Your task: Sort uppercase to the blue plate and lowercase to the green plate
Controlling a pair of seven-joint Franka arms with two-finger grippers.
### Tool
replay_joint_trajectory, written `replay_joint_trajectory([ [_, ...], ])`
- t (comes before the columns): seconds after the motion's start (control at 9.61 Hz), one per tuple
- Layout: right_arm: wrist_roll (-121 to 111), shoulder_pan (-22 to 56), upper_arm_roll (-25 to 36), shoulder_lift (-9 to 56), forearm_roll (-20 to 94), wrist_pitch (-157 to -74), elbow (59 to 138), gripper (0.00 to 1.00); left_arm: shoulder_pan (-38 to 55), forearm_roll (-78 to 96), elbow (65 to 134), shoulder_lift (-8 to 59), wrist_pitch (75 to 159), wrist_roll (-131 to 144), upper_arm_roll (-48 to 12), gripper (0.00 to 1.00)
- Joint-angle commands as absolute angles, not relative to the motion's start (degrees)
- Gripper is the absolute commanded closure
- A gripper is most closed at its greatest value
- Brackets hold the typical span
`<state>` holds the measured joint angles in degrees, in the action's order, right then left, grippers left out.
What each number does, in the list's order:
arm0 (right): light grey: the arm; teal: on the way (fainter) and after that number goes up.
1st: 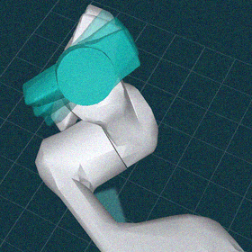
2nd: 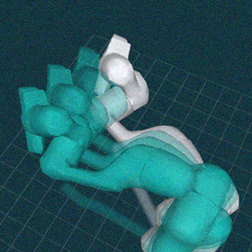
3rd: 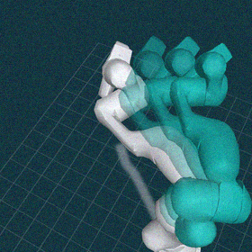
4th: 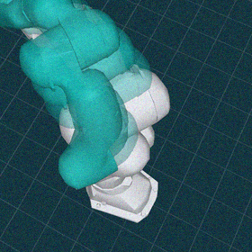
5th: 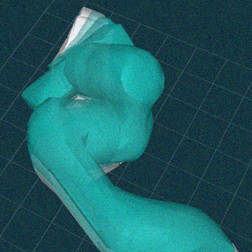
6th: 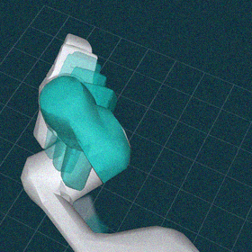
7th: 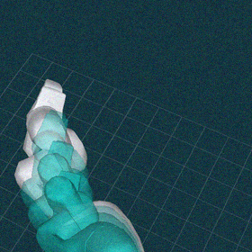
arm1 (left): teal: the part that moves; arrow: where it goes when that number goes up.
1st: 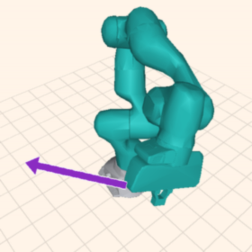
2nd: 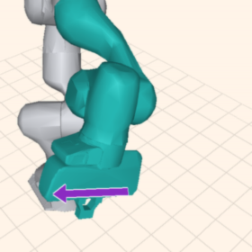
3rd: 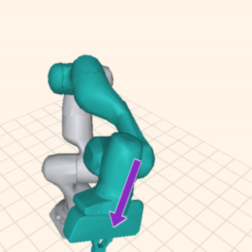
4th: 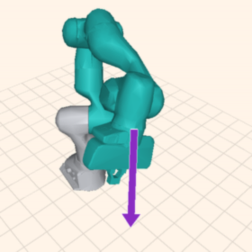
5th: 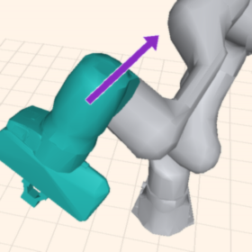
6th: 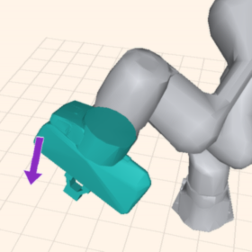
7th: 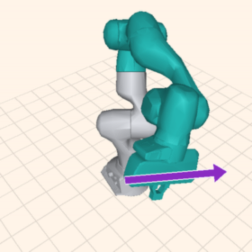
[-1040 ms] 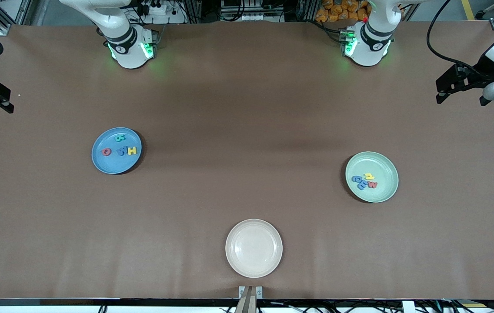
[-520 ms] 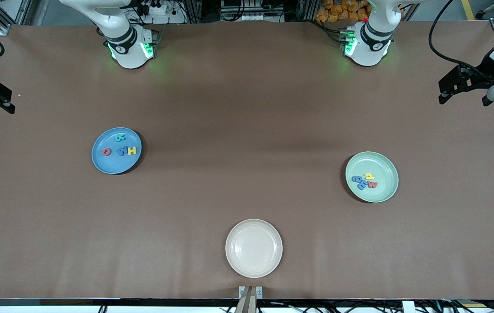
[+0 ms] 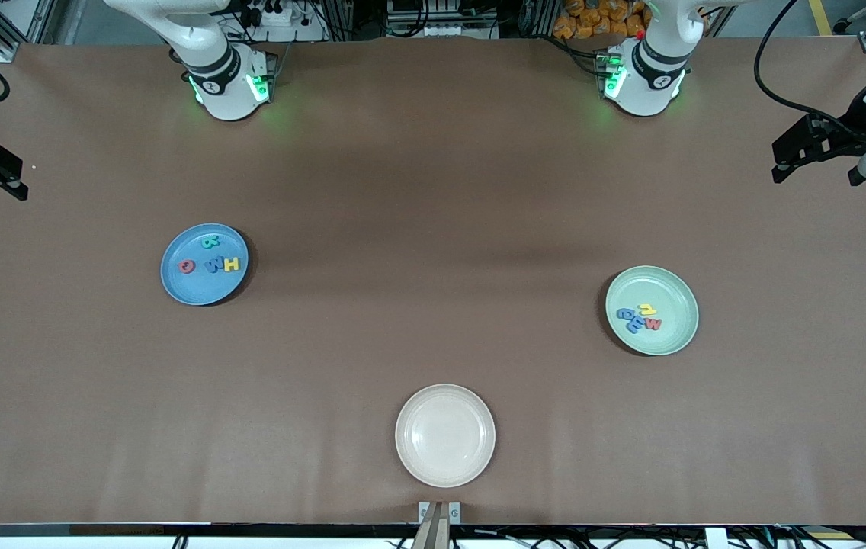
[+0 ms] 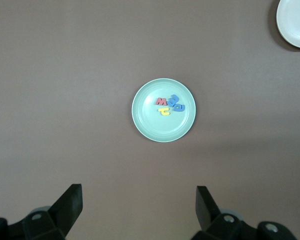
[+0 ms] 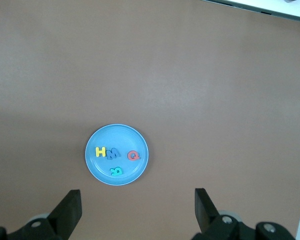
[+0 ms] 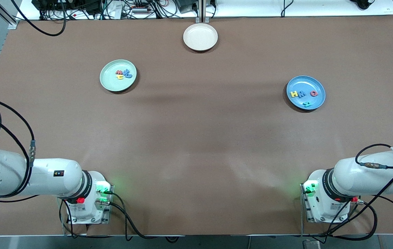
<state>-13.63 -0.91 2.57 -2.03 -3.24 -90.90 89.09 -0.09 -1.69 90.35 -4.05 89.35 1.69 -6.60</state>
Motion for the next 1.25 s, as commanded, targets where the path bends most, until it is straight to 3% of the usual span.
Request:
replay_joint_trajectory([
  [0.0, -14.41, -2.29, 1.76, -2.37, -2.29, -91.14, 89.64, 0.00, -0.53, 0.00, 88.77, -3.43, 87.98, 0.09, -6.50, 0.00],
  [1.14, -14.33, -2.29, 1.67, -2.37, -2.29, -91.14, 90.44, 0.00, -0.53, -0.09, 88.68, -2.55, 87.98, 0.26, -6.42, 0.00],
])
